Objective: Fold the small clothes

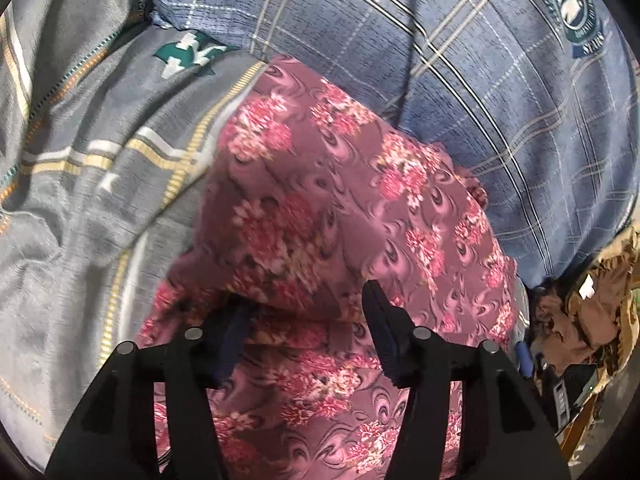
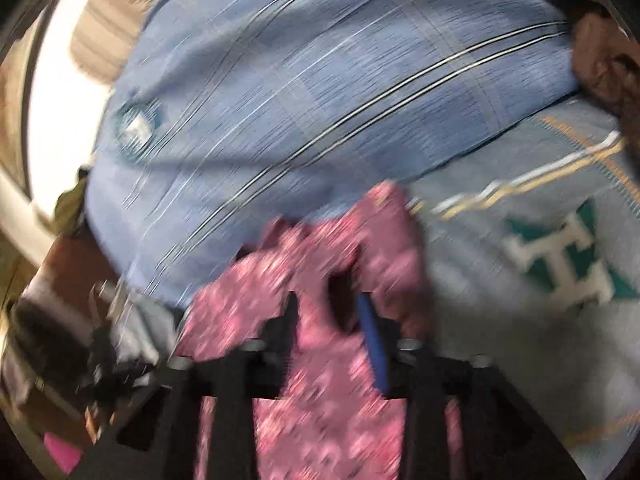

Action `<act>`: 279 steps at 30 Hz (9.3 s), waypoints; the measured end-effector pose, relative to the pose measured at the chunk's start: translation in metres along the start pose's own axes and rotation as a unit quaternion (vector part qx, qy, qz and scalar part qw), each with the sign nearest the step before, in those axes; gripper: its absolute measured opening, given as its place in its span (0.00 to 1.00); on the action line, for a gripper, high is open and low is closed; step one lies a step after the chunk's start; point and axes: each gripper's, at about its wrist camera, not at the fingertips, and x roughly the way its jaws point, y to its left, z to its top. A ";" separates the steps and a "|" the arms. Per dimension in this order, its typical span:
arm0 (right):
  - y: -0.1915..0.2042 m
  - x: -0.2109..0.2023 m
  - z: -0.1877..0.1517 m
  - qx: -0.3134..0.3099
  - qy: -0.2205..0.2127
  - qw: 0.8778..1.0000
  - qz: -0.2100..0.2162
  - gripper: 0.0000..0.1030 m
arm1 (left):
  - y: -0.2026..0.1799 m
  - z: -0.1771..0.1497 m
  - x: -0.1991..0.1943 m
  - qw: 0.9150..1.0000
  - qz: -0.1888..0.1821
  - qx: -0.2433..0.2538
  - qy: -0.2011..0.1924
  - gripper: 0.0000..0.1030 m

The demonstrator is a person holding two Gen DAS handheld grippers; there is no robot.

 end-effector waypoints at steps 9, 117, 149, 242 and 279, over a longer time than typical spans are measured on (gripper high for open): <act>0.010 0.064 -0.005 0.020 0.005 0.999 -0.043 0.33 | 0.001 0.021 0.009 1.000 0.022 -0.018 -0.007 0.30; 0.017 0.051 0.017 -0.094 0.032 0.990 -0.103 0.06 | -0.029 0.104 0.035 0.972 0.182 0.139 -0.047 0.39; 0.020 0.012 -0.003 -0.023 -0.007 0.997 -0.068 0.05 | 0.026 0.016 -0.006 1.000 -0.001 -0.012 -0.013 0.10; -0.016 -0.199 -0.186 -0.074 0.089 0.993 -0.039 0.04 | 0.057 -0.268 -0.100 0.982 -0.099 0.127 0.099 0.13; 0.022 -0.191 -0.136 0.028 0.044 0.980 0.192 0.04 | 0.035 -0.177 -0.168 0.975 -0.183 0.118 -0.031 0.10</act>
